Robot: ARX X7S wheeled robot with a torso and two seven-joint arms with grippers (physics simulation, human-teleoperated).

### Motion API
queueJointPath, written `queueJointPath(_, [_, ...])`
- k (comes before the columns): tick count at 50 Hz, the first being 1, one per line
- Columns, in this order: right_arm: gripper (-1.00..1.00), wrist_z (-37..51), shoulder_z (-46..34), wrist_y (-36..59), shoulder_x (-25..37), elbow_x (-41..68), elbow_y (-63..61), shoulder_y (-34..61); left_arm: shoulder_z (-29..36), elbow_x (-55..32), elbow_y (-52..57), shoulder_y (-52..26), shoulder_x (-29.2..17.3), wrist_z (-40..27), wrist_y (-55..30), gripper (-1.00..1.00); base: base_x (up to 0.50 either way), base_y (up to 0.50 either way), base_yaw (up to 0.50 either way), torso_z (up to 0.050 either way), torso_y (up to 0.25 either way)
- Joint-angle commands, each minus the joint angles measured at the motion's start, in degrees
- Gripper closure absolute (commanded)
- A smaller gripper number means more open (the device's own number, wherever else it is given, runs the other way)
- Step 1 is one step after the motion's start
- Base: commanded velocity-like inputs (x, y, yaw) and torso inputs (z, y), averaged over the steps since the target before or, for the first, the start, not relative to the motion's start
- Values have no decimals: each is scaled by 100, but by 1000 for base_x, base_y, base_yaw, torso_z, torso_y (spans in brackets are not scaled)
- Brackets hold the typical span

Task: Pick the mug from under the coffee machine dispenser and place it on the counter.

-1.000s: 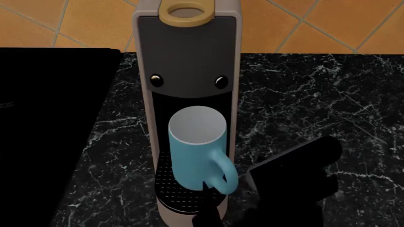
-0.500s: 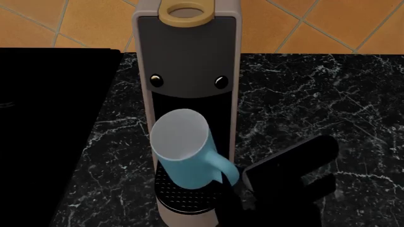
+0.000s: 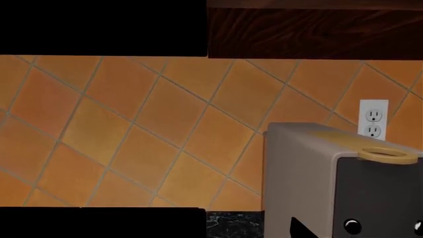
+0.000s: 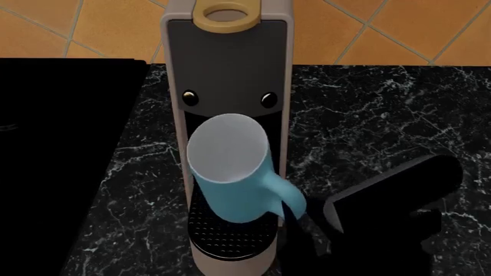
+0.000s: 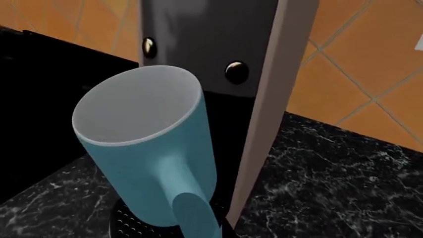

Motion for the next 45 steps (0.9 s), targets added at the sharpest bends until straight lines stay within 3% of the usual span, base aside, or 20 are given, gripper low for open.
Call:
queueJointPath(1, [100, 155, 579, -264, 749, 521, -444, -368, 15, 0, -3, -11, -28, 2, 22, -100, 0, 0, 0, 0, 0])
queueJointPath(14, [100, 187, 1491, -996, 1681, 773, -382, -1197, 132, -30, 2, -94, -23, -95, 72, -100, 0, 0, 0, 0, 0])
queueJointPath(34, [100, 259, 2286, -1692, 1953, 338, 346, -2555, 135, 180, -15, 8, 23, 45, 24, -100, 0, 0, 0, 0, 0])
queueJointPath(45, [100, 388, 1979, -1612, 1599, -88, 719, -2457, 138, 177, 11, 36, 9, 38, 53, -100, 0, 0, 0, 0, 0])
